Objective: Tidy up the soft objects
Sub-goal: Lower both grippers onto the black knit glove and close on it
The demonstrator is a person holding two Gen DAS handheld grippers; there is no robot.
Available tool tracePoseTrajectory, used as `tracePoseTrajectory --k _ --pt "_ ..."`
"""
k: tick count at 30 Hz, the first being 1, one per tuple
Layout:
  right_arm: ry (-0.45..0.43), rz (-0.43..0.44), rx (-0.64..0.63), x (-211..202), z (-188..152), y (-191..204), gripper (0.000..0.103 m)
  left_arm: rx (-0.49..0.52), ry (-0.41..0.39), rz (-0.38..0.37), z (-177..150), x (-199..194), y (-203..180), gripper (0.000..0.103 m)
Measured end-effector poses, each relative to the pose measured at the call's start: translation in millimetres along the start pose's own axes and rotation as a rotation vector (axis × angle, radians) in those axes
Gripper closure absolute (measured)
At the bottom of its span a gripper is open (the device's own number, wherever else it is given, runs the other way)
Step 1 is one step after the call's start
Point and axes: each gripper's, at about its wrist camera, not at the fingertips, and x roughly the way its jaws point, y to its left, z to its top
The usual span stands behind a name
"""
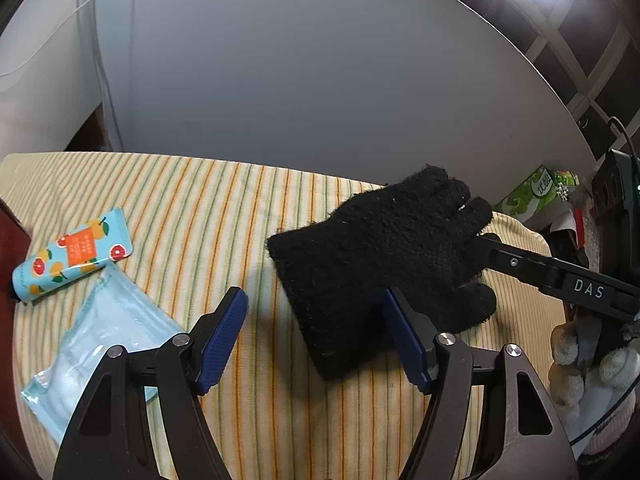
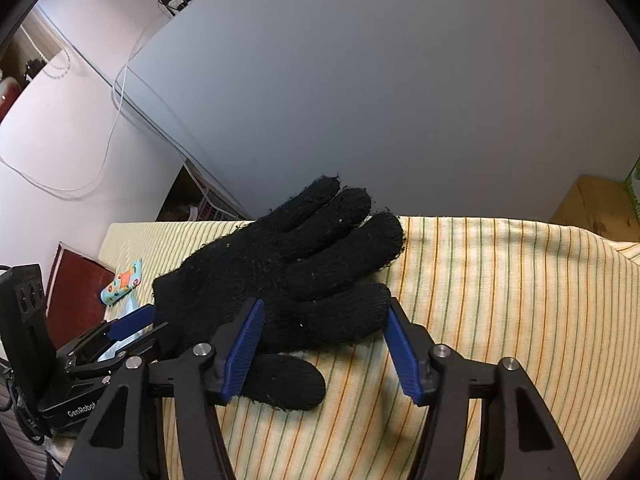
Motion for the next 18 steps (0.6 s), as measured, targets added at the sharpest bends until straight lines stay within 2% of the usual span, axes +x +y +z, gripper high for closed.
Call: tracePoseTrajectory --k 1,3,4,6,8,18 --pt "0.0 -0.003 -0.001 0 0 0 0.054 0.002 -0.003 0.0 0 0 -1 0.039" --pt "0.001 -0.018 0.004 1 -1 1 0.071 0.001 -0.003 -0.002 0 0 -2 0.053" --pt "0.0 -0.023 0.008 1 -1 0 0.075 -0.004 -0.003 -0.005 0 -1 -2 0.065" --pt "-0.004 -0.025 0.021 0 -2 -3 0.086 -0.012 -0.014 0.011 1 -2 -3 0.076" --pt "-0.011 -0.027 0.026 -2 -2 -5 0.095 -0.021 -0.028 0.019 1 -4 -3 0.092" --pt "-0.069 -0.03 -0.018 -32 -7 9 0.097 -0.024 -0.058 -0.023 1 -18 -7 0.097"
